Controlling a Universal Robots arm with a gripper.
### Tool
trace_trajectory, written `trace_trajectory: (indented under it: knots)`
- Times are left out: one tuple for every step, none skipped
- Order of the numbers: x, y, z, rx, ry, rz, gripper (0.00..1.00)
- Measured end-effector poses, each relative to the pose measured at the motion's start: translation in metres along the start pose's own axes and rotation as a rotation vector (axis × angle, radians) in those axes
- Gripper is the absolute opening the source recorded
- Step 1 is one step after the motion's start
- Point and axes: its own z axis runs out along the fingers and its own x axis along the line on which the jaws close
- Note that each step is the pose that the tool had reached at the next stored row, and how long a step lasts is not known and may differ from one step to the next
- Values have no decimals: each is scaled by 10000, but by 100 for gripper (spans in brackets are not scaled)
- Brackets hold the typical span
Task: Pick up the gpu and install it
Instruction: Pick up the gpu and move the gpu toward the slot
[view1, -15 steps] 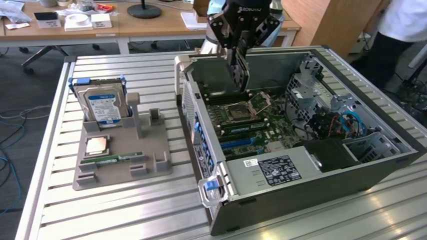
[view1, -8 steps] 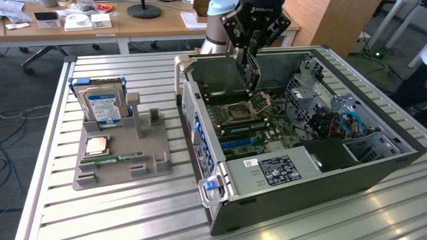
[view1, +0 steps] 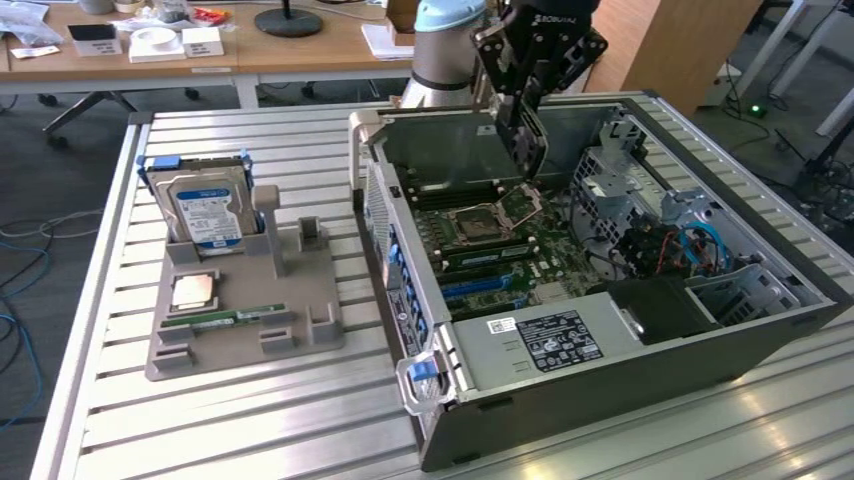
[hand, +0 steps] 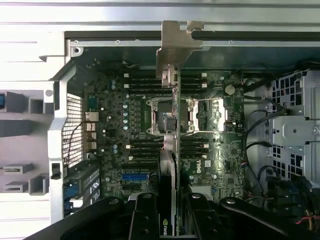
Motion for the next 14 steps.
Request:
trace_trajectory:
  knots:
    - [-31, 1, 1, -3, 0, 1, 26]
    - [-63, 2, 2, -6, 0, 1, 26]
    - [-101, 3, 2, -9, 1, 0, 26]
    - [-135, 5, 3, -11, 1, 0, 26]
    - [-169, 6, 4, -13, 0, 1, 26]
    - [-204, 7, 4, -15, 1, 1, 26]
    - [-239, 8, 5, -17, 1, 1, 26]
    - [-273, 9, 6, -18, 1, 0, 26]
    - [-342, 11, 7, -21, 1, 1, 26]
    - [-378, 12, 8, -24, 1, 1, 26]
    - [-415, 14, 9, -26, 1, 1, 26]
    - [-452, 15, 10, -28, 1, 2, 26]
    - [-489, 16, 11, -30, 1, 1, 26]
    - [-525, 17, 12, -31, 1, 1, 26]
